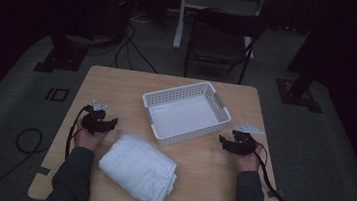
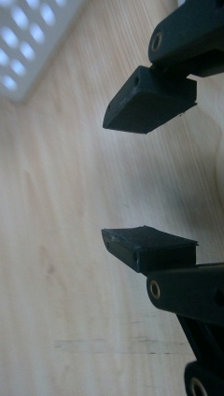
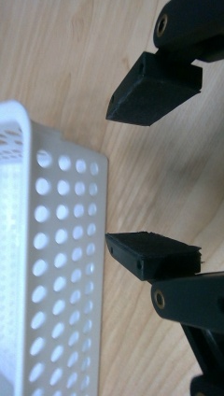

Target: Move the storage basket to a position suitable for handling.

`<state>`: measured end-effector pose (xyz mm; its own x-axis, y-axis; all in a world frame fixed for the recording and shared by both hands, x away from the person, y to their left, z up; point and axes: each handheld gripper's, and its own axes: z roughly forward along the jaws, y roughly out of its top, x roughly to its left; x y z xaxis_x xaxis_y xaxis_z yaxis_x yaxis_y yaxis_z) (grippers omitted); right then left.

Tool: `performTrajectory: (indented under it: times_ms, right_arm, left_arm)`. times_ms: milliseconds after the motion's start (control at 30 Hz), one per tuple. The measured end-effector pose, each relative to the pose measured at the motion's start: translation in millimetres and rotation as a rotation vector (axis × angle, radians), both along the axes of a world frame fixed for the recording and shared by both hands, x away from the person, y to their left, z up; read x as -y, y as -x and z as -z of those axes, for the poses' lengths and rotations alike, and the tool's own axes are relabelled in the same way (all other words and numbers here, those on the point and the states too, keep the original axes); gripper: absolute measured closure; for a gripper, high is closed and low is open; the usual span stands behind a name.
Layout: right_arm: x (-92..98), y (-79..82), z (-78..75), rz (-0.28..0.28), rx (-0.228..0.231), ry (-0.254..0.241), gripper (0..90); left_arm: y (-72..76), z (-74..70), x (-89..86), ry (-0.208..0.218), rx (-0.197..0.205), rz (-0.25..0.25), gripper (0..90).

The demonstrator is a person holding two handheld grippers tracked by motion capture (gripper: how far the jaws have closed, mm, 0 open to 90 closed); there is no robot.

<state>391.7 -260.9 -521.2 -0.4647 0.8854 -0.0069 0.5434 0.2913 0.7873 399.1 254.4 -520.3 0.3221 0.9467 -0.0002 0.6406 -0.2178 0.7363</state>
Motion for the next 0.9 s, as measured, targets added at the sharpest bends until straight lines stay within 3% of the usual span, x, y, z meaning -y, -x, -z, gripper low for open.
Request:
performTrajectory:
  times_ms: [233, 533, 900]
  right_arm:
    - [1.6, -2.7, -11.2, 0.023, 0.017, 0.004, 34.7]
    - [2.1, -9.2, -24.3, 0.041, 0.034, -0.001, 34.7]
    - [3.7, -23.0, -40.8, 0.07, 0.057, -0.044, 39.2]
  left_arm:
    - [6.2, -20.2, 15.1, -0.004, 0.051, 0.063, 37.6]
    - [9.6, -38.2, 34.7, 0.032, 0.085, 0.13, 36.4]
    - [15.3, -48.3, 59.2, 0.039, 0.094, 0.203, 34.8]
